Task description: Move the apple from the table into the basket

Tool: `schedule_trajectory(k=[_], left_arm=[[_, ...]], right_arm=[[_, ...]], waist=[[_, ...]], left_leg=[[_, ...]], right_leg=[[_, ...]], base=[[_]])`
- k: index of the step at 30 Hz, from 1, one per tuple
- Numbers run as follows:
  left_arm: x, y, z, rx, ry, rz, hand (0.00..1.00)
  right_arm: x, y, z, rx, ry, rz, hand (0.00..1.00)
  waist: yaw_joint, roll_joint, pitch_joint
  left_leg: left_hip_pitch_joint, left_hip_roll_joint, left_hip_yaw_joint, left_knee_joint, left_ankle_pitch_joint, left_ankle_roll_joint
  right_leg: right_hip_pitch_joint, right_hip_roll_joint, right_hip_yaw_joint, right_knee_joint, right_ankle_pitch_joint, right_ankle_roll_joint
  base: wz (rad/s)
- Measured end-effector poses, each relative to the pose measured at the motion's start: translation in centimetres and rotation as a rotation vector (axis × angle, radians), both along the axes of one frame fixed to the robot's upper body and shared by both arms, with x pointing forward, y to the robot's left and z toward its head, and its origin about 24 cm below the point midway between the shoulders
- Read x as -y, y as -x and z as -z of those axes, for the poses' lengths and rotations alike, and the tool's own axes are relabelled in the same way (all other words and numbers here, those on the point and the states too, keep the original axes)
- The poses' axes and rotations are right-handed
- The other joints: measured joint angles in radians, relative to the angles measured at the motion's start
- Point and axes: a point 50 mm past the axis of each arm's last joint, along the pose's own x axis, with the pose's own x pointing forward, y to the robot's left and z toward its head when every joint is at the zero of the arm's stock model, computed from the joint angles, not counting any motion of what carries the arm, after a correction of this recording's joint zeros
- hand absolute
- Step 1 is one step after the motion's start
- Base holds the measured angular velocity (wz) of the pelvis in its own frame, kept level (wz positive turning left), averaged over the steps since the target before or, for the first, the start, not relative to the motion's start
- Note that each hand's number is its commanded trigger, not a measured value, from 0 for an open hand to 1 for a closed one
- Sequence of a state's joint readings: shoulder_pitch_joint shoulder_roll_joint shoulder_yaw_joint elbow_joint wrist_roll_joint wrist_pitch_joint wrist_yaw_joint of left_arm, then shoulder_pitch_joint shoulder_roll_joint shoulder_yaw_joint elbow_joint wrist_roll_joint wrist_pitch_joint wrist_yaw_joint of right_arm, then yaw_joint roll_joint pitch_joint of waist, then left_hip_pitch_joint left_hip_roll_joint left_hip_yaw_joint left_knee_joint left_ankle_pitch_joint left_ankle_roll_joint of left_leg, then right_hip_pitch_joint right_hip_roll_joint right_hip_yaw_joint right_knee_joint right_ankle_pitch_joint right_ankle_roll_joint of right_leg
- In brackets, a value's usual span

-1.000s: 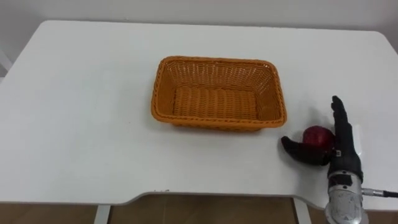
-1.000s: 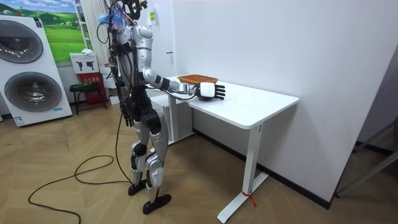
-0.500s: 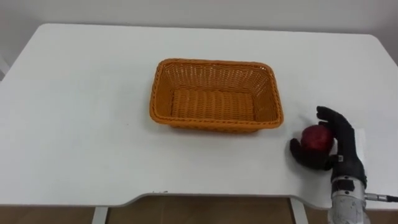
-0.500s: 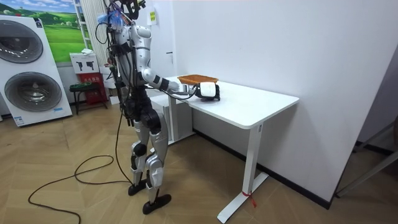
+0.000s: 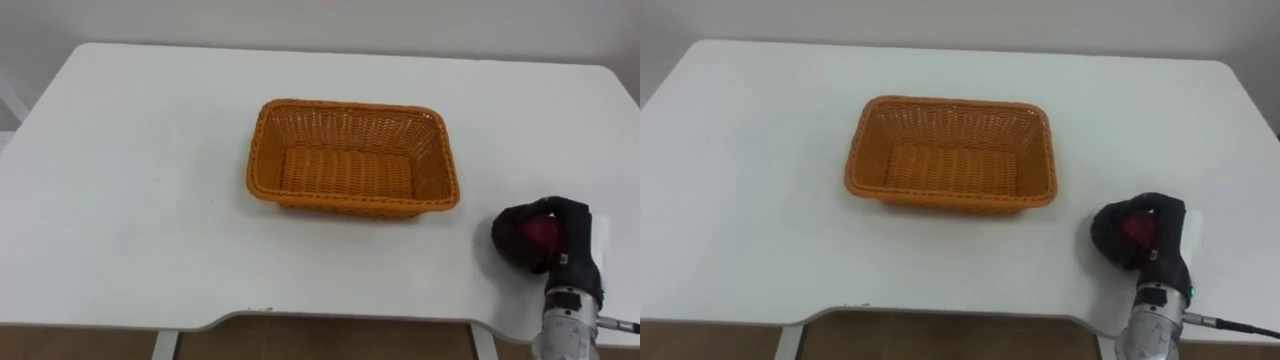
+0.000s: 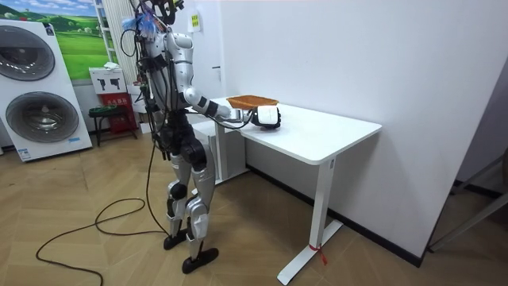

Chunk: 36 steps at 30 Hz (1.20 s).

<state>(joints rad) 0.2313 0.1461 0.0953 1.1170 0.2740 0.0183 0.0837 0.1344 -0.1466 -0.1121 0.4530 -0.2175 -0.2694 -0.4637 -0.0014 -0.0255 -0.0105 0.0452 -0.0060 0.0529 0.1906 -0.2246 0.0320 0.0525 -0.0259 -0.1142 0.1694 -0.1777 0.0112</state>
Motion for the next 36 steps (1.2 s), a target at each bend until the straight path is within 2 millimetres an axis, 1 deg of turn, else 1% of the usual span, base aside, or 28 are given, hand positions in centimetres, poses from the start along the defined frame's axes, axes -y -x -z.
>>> schedule_trajectory(k=[5,9,11,13,15,16,17,19,20,22,24,25,27,28,30,31,33,35,36], left_arm=[[0.1,-0.5,0.0,0.027,0.006,0.0,0.0],[0.3,-0.1,0.1,0.019,0.004,-0.008,0.0],[0.5,0.0,0.1,0.017,0.005,-0.011,0.0],[0.6,-0.3,0.1,0.027,0.006,-0.009,0.0],[0.6,-0.3,0.1,0.026,0.007,-0.01,0.0],[0.6,-0.3,0.1,0.028,0.007,-0.009,0.0],[0.6,-0.3,0.1,0.027,0.007,-0.009,0.0],[0.5,-0.3,0.1,0.027,0.005,-0.009,0.0],[0.4,-0.3,0.1,0.024,0.003,-0.009,0.0],[0.3,0.0,0.1,0.012,-0.001,-0.009,0.0],[0.3,0.2,0.1,0.004,0.0,-0.009,0.0],[0.3,0.2,0.1,0.002,0.002,-0.009,0.0],[0.3,0.2,0.1,0.002,0.003,-0.01,0.0],[0.4,0.2,0.1,0.001,0.004,-0.007,0.0],[0.6,0.2,0.2,-0.002,0.009,0.01,0.0],[0.7,0.2,0.2,-0.003,0.009,0.014,0.0],[0.8,0.1,0.2,-0.005,0.007,0.026,0.0],[0.8,0.0,0.2,-0.004,0.008,0.029,0.0],[0.8,-0.1,0.2,-0.001,0.008,0.03,0.0]], right_arm=[[0.0,-0.2,-0.1,0.02,0.014,0.032,1.0],[-0.1,-0.4,-0.5,0.037,0.014,0.045,1.0],[0.0,-0.4,-0.7,0.039,0.011,0.052,1.0],[0.0,-0.6,-0.9,0.046,0.011,0.054,1.0],[-0.1,-0.9,-1.5,0.062,0.015,0.055,1.0],[-0.1,-0.9,-1.7,0.067,0.016,0.055,1.0],[-0.2,-1.2,-2.2,0.085,0.019,0.056,1.0],[-0.3,-1.4,-3.1,0.127,0.028,0.064,1.0],[-0.3,-1.6,-3.6,0.154,0.033,0.074,1.0],[-0.3,-1.7,-4.4,0.203,0.042,0.096,1.0],[-0.4,-1.9,-5.1,0.239,0.047,0.104,1.0],[-0.5,-2.1,-5.6,0.266,0.05,0.106,1.0],[-0.6,-2.3,-6.4,0.305,0.053,0.107,1.0],[-0.8,-2.3,-6.7,0.32,0.054,0.104,1.0],[-1.5,-2.6,-8.0,0.388,0.051,0.083,1.0],[-1.7,-2.6,-8.3,0.402,0.052,0.077,1.0],[-2.4,-2.8,-8.9,0.432,0.054,0.044,1.0],[-2.9,-2.9,-9.0,0.433,0.054,0.011,1.0],[-3.3,-3.0,-9.2,0.437,0.059,-0.013,1.0]], waist=[[0.005,0.001,0.0008],[0.007,0.002,0.0006],[0.007,0.006,0.0029],[0.006,0.006,0.003],[0.007,0.013,0.0045],[0.008,0.016,0.0068],[0.008,0.018,0.0065],[0.009,0.016,0.0074],[0.009,0.011,0.0085],[0.012,-0.003,0.0055],[0.016,-0.013,0.003],[0.018,-0.016,0.0028],[0.02,-0.018,0.0042],[0.022,-0.017,0.0047],[0.023,-0.007,0.0107],[0.024,-0.005,0.0112],[0.028,0.002,0.0146],[0.029,0.005,0.0129],[0.029,0.007,0.0098]], left_leg=[[0.003,0.0,0.002,0.001,0.0,0.0],[0.003,0.0,0.005,0.0,0.0,0.0],[0.003,0.0,0.005,0.0,0.0,0.0],[0.002,0.0,0.005,-0.001,0.0,0.0],[-0.002,0.0,0.009,-0.007,0.001,-0.001],[-0.002,0.0,0.012,-0.008,0.002,-0.001],[-0.004,0.001,0.016,-0.009,0.002,-0.001],[-0.009,0.001,0.019,-0.008,0.003,-0.001],[-0.009,0.001,0.019,-0.008,0.004,-0.001],[-0.009,0.0,0.019,-0.007,0.004,-0.001],[-0.008,0.0,0.019,-0.007,0.004,-0.001],[-0.007,0.0,0.019,-0.007,0.004,-0.001],[-0.006,0.0,0.017,-0.004,0.004,-0.001],[-0.006,0.0,0.017,-0.004,0.004,-0.001],[-0.01,0.0,0.016,0.0,0.004,-0.001],[-0.015,0.0,0.016,0.0,0.004,-0.001],[-0.02,0.003,0.016,-0.001,0.003,-0.001],[-0.027,0.003,0.015,-0.002,0.003,-0.001],[-0.038,0.004,0.015,0.0,0.004,-0.002]], right_leg=[[-0.002,0.0,0.003,-0.001,0.0,0.0],[-0.003,0.0,0.004,0.0,0.0,0.0],[-0.003,0.0,0.004,0.001,0.0,0.0],[-0.005,-0.001,0.004,0.002,0.0,0.0],[-0.019,0.0,0.007,0.011,0.0,0.0],[-0.022,0.0,0.009,0.015,0.0,0.0],[-0.028,0.0,0.012,0.017,0.0,0.0],[-0.033,0.001,0.016,0.017,0.0,0.0],[-0.033,0.001,0.016,0.017,0.0,0.0],[-0.032,0.001,0.016,0.016,0.0,0.0],[-0.031,0.001,0.015,0.016,0.0,0.0],[-0.03,0.001,0.014,0.015,0.0,0.0],[-0.028,0.0,0.015,0.014,0.0,0.0],[-0.028,0.0,0.015,0.014,0.0,0.0],[-0.03,0.0,0.013,0.015,0.0,0.0],[-0.032,0.0,0.012,0.016,0.0,0.0],[-0.038,0.002,0.013,0.018,0.001,-0.001],[-0.042,0.003,0.012,0.019,0.001,-0.002],[-0.053,0.003,0.012,0.02,0.002,-0.003]], base=[[-0.01],[0.0],[0.0],[0.0],[-0.07],[-0.11],[-0.13],[-0.07],[0.0],[0.0],[0.0],[0.0],[0.0],[0.0],[0.0],[0.0],[0.0],[0.0],[0.0]])
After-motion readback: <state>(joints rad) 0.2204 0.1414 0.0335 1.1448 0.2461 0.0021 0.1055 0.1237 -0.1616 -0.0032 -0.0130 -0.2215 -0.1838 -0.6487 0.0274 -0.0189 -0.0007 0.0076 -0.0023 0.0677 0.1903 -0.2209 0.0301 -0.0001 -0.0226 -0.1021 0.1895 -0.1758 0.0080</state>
